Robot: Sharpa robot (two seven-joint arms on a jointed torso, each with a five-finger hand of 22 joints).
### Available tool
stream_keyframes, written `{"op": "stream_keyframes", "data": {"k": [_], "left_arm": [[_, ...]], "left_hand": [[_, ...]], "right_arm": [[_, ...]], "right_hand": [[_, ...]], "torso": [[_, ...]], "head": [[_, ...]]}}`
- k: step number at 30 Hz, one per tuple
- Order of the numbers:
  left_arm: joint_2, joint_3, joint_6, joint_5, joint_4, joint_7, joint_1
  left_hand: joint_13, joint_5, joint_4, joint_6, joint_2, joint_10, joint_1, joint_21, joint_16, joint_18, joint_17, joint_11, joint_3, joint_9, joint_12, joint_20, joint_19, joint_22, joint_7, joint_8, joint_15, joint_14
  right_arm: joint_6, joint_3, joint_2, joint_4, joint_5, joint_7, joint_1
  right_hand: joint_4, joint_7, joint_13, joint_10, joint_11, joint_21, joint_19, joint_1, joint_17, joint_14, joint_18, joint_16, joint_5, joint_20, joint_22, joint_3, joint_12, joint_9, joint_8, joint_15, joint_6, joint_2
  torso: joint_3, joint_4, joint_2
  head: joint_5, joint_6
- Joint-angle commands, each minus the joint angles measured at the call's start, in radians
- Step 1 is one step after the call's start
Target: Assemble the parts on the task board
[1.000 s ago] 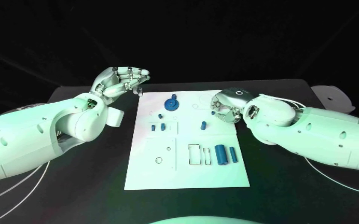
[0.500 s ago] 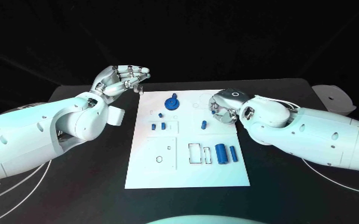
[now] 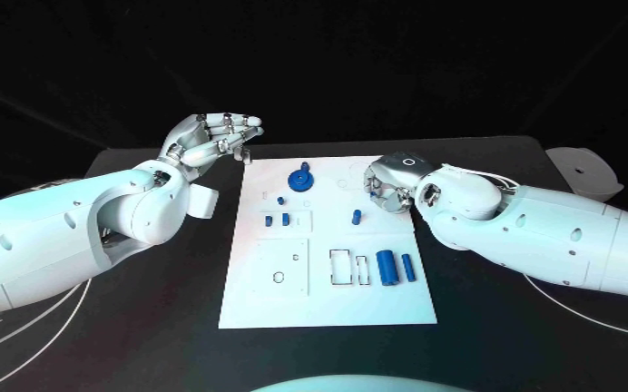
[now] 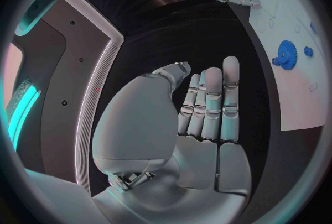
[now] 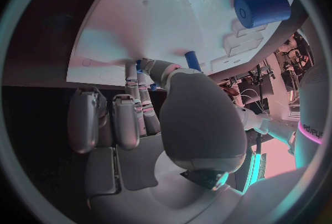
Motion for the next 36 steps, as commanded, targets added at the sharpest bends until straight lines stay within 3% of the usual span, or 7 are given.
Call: {"op": "stream_keyframes", "data": {"k": [1, 8, 13, 36], "left_arm": [[0.0, 0.001, 0.018, 0.016, 0.004, -0.001, 0.001], [-0.001, 0.001, 0.019, 0.017, 0.007, -0.007, 0.001], [-0.001, 0.001, 0.019, 0.017, 0.008, -0.01, 0.001], [-0.003, 0.001, 0.023, 0.015, 0.008, -0.036, 0.001]], "left_hand": [[0.001, 0.003, -0.002, -0.007, 0.007, -0.01, 0.003, -0.006, -0.001, 0.015, -0.001, 0.0, 0.008, -0.001, 0.005, -0.005, 0.005, -0.001, -0.001, -0.002, -0.003, -0.001], [0.0, 0.005, -0.01, -0.009, 0.007, -0.013, 0.01, -0.006, -0.001, 0.015, -0.003, 0.001, 0.014, -0.003, 0.008, -0.005, 0.006, -0.002, 0.0, -0.001, -0.002, -0.002], [0.0, 0.005, -0.012, -0.01, 0.007, -0.015, 0.012, -0.006, -0.001, 0.015, -0.004, 0.002, 0.015, -0.003, 0.009, -0.005, 0.007, -0.002, 0.001, -0.001, -0.002, -0.003], [-0.002, 0.005, -0.02, -0.032, -0.001, -0.043, 0.003, -0.008, -0.003, 0.014, -0.01, 0.011, 0.022, -0.012, 0.014, 0.0, 0.002, -0.003, 0.011, -0.008, 0.005, -0.013]], "right_arm": [[0.058, -0.009, 0.003, -0.008, -0.024, -0.023, -0.015], [0.077, -0.01, 0.002, -0.003, -0.062, -0.048, -0.018], [0.076, -0.01, -0.001, 0.005, -0.088, -0.06, -0.02], [-0.058, -0.009, -0.016, 0.037, -0.107, -0.055, -0.022]], "right_hand": [[-0.011, -0.003, 0.008, 0.015, -0.004, 0.015, 0.011, 0.008, 0.026, 0.054, -0.019, 0.007, -0.005, -0.009, 0.153, -0.002, 0.009, 0.005, 0.007, -0.012, 0.012, 0.024], [-0.042, -0.009, 0.016, 0.033, -0.012, 0.034, 0.017, 0.025, 0.026, 0.054, -0.022, 0.008, -0.019, -0.017, 0.164, 0.012, 0.013, 0.018, 0.018, -0.019, 0.029, 0.045], [-0.045, -0.009, 0.016, 0.033, -0.012, 0.036, 0.018, 0.026, 0.024, 0.054, -0.023, 0.007, -0.017, -0.018, 0.165, 0.013, 0.013, 0.019, 0.018, -0.019, 0.031, 0.046], [-0.05, -0.007, 0.014, 0.024, -0.008, 0.052, 0.024, 0.013, 0.023, 0.054, -0.026, 0.007, -0.016, -0.017, 0.173, 0.016, 0.002, 0.023, 0.017, -0.017, 0.029, 0.046]], "torso": [[-0.0001, -0.0011, 0.0], [0.0, -0.0008, -0.001], [-0.0003, -0.0011, -0.001], [0.0004, -0.001, -0.001]], "head": [[-0.003, -0.001], [-0.004, -0.005], [-0.005, -0.005], [-0.006, -0.002]]}}
